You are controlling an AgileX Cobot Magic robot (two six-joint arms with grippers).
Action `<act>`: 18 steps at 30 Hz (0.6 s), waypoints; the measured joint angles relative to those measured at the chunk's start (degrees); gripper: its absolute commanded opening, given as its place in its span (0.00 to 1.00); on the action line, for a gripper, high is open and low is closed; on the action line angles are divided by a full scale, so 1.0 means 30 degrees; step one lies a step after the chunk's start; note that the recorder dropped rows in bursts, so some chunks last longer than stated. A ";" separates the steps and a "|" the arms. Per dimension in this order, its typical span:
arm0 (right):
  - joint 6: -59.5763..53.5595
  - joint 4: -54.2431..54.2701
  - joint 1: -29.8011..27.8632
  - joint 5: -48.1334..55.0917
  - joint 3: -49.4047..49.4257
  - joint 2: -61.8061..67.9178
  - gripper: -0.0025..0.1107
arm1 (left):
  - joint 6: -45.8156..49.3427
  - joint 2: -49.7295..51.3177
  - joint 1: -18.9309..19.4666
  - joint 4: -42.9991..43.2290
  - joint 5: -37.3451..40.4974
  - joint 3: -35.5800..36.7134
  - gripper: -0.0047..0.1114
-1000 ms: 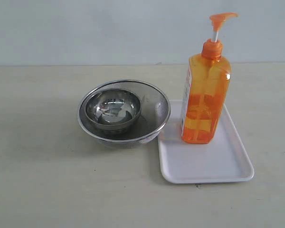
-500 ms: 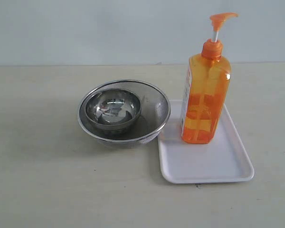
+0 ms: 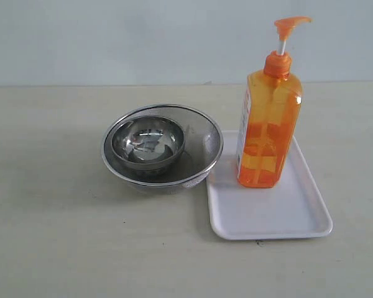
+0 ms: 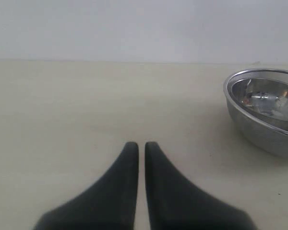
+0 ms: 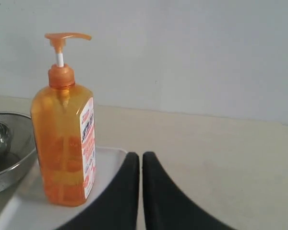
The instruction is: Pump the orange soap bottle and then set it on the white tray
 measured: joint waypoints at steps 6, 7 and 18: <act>0.0000 0.0122 0.0000 -0.1432 0.1990 -0.1260 0.02 | 0.0000 0.0000 0.0000 0.0000 0.0000 0.0000 0.08; 0.0000 0.0214 0.0000 -0.1653 0.2224 -0.1417 0.02 | 0.0000 0.0000 0.0000 0.0000 0.0000 0.0000 0.08; 0.0000 0.0895 0.0000 -0.3740 0.4464 -0.2117 0.02 | 0.0000 0.0000 0.0000 0.0000 0.0000 0.0000 0.08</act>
